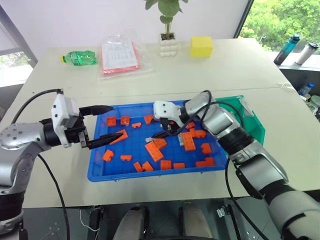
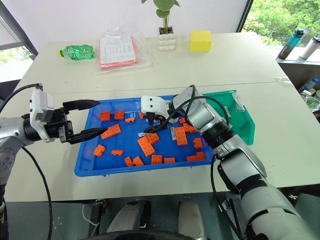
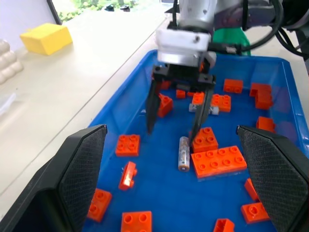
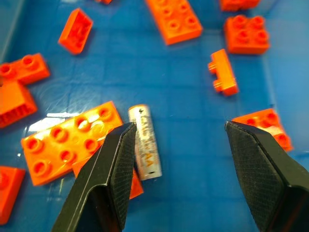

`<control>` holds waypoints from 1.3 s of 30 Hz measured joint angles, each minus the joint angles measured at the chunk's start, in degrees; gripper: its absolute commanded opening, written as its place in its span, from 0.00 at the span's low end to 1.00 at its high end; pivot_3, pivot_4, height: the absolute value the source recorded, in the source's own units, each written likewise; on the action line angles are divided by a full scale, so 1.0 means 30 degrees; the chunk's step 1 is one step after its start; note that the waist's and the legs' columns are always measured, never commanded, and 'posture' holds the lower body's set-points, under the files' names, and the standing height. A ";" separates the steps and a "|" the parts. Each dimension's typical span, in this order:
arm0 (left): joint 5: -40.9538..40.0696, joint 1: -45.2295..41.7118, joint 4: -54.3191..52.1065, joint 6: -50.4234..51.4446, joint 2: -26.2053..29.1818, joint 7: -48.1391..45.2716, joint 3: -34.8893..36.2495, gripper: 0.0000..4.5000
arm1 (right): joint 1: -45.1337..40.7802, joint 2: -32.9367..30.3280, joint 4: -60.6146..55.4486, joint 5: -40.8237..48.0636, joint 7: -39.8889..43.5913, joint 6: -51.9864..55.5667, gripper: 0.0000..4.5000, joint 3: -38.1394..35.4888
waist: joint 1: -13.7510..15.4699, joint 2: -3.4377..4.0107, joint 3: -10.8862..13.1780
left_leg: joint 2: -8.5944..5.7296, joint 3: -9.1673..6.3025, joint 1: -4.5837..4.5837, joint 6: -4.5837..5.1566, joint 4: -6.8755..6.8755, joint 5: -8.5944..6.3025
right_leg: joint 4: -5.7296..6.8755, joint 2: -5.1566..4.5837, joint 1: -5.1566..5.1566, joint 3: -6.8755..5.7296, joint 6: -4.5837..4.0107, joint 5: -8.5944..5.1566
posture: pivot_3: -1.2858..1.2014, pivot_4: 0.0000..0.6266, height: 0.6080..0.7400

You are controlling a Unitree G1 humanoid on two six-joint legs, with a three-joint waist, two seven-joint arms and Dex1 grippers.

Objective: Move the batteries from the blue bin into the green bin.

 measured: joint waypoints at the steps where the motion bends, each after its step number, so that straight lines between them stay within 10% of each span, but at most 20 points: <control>1: 0.0000 0.0000 0.0000 0.0000 -0.0002 0.0000 -0.0001 1.00 | 0.0076 0.0013 0.0004 -0.0049 0.0095 -0.0027 0.67 0.0031 | -0.0002 0.0000 0.0000 | 0.0000 0.0001 0.0000 0.0000 0.0000 0.0000 | 0.0000 0.0000 -0.0001 0.0000 0.0000 0.0000 | 0.52 0.24 0.90; 27: 0.0012 -0.0996 0.0497 -0.0046 -0.0147 0.0192 -0.0252 1.00 | -0.1495 0.1344 0.3738 -0.3609 -0.0051 -0.4772 0.67 0.1346 | -0.0005 -0.0009 -0.0007 | -0.0014 -0.0078 0.0017 -0.0006 0.0003 0.0003 | 0.0003 0.0003 0.0043 -0.0050 0.0000 0.0000 | 0.52 0.24 0.90; 34: 0.0034 -0.0988 0.0505 -0.0092 -0.0407 0.0320 -0.0462 1.00 | -0.0783 0.1731 0.3484 -0.2265 0.1334 -0.1764 0.03 0.0396 | -0.0006 -0.0008 -0.0007 | -0.0014 -0.0081 0.0016 -0.0006 0.0001 0.0003 | 0.0003 0.0002 0.0048 -0.0052 0.0000 0.0000 | 0.52 0.24 0.90; 39: 0.0056 -0.1047 0.0594 -0.0229 -0.0504 0.0142 -0.0699 1.00 | 0.0511 0.1288 0.1293 -0.1592 0.1225 0.0503 0.01 -0.0471 | 0.0032 -0.0009 -0.0007 | -0.0018 -0.0087 0.0014 -0.0006 0.0004 0.0002 | 0.0004 -0.0003 0.0048 -0.0052 0.0000 0.0000 | 0.52 0.24 0.90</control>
